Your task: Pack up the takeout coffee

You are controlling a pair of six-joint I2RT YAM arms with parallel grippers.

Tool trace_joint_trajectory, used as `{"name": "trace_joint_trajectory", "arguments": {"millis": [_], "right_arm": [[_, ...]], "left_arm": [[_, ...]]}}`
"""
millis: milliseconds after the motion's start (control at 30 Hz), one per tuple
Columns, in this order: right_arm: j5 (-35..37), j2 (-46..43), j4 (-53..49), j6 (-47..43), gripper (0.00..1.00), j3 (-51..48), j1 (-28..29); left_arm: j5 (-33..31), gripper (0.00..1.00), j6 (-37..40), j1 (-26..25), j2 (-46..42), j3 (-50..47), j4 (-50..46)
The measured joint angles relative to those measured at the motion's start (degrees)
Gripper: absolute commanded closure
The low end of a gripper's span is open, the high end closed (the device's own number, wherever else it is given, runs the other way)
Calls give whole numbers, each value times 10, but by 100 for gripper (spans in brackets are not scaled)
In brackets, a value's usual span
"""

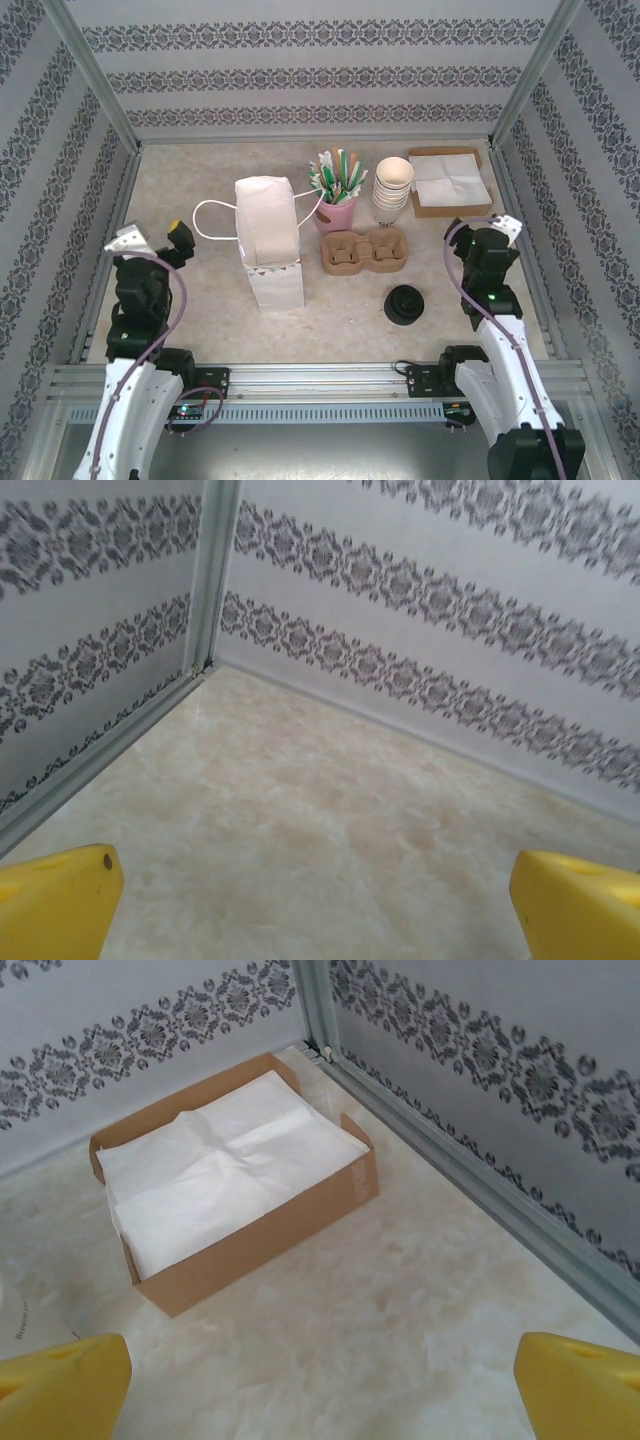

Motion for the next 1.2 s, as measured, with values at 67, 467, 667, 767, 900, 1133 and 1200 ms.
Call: {"name": "trace_joint_trajectory", "arguments": {"millis": [67, 467, 667, 767, 900, 1133, 1200], "right_arm": [[-23, -18, -44, 31, 2, 17, -16], [-261, 24, -194, 124, 11, 176, -81], [-349, 86, -246, 127, 45, 268, -80], [-371, 117, -259, 136, 48, 303, -54], [-369, 154, -258, 138, 49, 333, 1], [-332, 244, -249, 155, 63, 374, 56], [-323, 273, -240, 158, 63, 388, 61]], "left_arm": [[2, 0, -9, 0, -5, 49, -63], [60, 0, -37, 0, 94, 240, -252], [179, 16, -39, 0, 67, 275, -215], [291, 17, -48, 0, 88, 278, -161], [395, 29, -82, 0, 108, 244, -71], [517, 35, -133, 0, 137, 158, 49], [530, 35, -132, 0, 136, 147, 59]]}}
